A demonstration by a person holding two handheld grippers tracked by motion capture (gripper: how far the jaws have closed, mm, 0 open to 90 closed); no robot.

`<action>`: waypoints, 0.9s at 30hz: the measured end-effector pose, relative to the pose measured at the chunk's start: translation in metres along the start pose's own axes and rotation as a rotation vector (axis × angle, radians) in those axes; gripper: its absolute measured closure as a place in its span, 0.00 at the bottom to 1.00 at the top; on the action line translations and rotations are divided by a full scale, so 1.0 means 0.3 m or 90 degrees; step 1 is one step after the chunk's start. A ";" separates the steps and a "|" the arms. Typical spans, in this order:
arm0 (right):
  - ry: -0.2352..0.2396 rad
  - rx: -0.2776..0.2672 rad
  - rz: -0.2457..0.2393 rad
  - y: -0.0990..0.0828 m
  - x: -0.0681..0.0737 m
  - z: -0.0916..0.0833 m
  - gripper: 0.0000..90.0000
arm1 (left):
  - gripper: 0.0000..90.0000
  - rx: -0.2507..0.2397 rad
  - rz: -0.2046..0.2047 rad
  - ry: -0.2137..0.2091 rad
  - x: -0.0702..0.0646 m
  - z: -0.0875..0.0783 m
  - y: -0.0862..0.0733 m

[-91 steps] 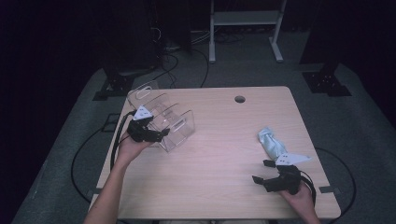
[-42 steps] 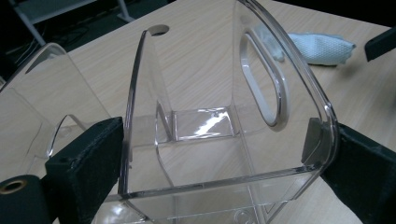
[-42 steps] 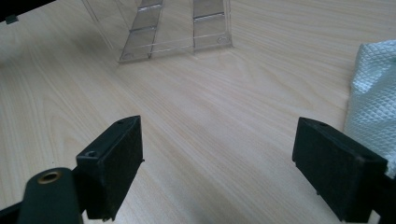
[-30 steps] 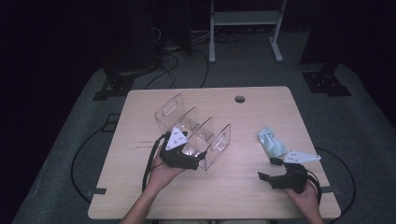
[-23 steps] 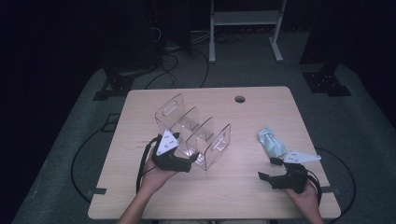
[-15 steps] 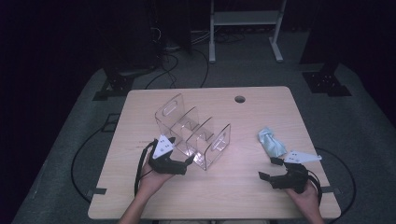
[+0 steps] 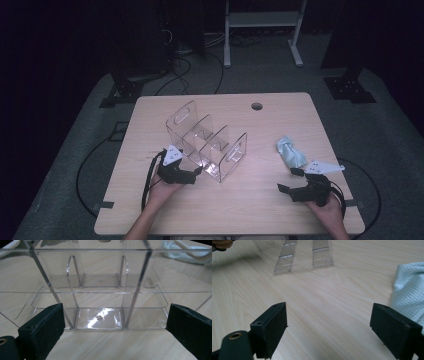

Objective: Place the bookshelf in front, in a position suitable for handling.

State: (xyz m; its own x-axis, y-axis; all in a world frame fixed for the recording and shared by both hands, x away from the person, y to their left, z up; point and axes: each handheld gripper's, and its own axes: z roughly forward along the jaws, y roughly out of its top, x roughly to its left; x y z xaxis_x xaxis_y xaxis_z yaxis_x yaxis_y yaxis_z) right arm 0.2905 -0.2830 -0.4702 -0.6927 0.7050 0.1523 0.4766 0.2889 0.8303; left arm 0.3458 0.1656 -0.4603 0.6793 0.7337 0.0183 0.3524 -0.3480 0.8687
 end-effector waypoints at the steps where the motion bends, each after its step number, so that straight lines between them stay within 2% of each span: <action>1: -0.003 -0.002 0.004 0.003 -0.004 -0.004 0.15 | 0.01 0.007 0.004 0.006 0.003 0.006 -0.001; 7: -0.008 0.020 0.022 0.021 -0.044 -0.019 0.15 | 0.01 0.020 0.005 0.006 0.012 0.031 0.001; 9: -0.008 0.025 0.022 0.030 -0.054 -0.022 0.15 | 0.01 0.010 0.006 0.013 0.017 0.039 0.001; 12: -0.014 0.038 0.004 0.043 -0.070 -0.022 0.16 | 0.01 0.018 0.001 0.028 0.025 0.049 -0.004; 15: -0.025 0.046 0.001 0.052 -0.083 -0.019 0.17 | 0.01 0.019 -0.006 0.026 0.028 0.055 -0.006; 18: -0.035 0.046 0.008 0.065 -0.120 -0.004 0.21 | 0.01 0.002 -0.014 0.027 0.036 0.065 -0.007; 20: -0.041 0.052 0.008 0.074 -0.137 0.009 0.23 | 0.01 -0.012 -0.024 0.015 0.046 0.076 -0.009; 22: -0.033 0.054 0.014 0.084 -0.153 0.022 0.29 | 0.01 -0.016 -0.027 0.012 0.050 0.085 -0.013; 27: -0.045 0.062 0.022 0.117 -0.197 0.058 0.39 | 0.07 -0.015 -0.026 0.004 0.052 0.104 -0.018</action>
State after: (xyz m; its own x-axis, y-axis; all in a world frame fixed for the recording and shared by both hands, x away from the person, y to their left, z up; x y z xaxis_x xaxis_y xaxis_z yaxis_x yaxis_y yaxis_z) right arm 0.3576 -0.3032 -0.4594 -0.6367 0.7584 0.1396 0.5524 0.3222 0.7688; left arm 0.3746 0.1605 -0.4801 0.6611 0.7501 -0.0141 0.3644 -0.3046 0.8800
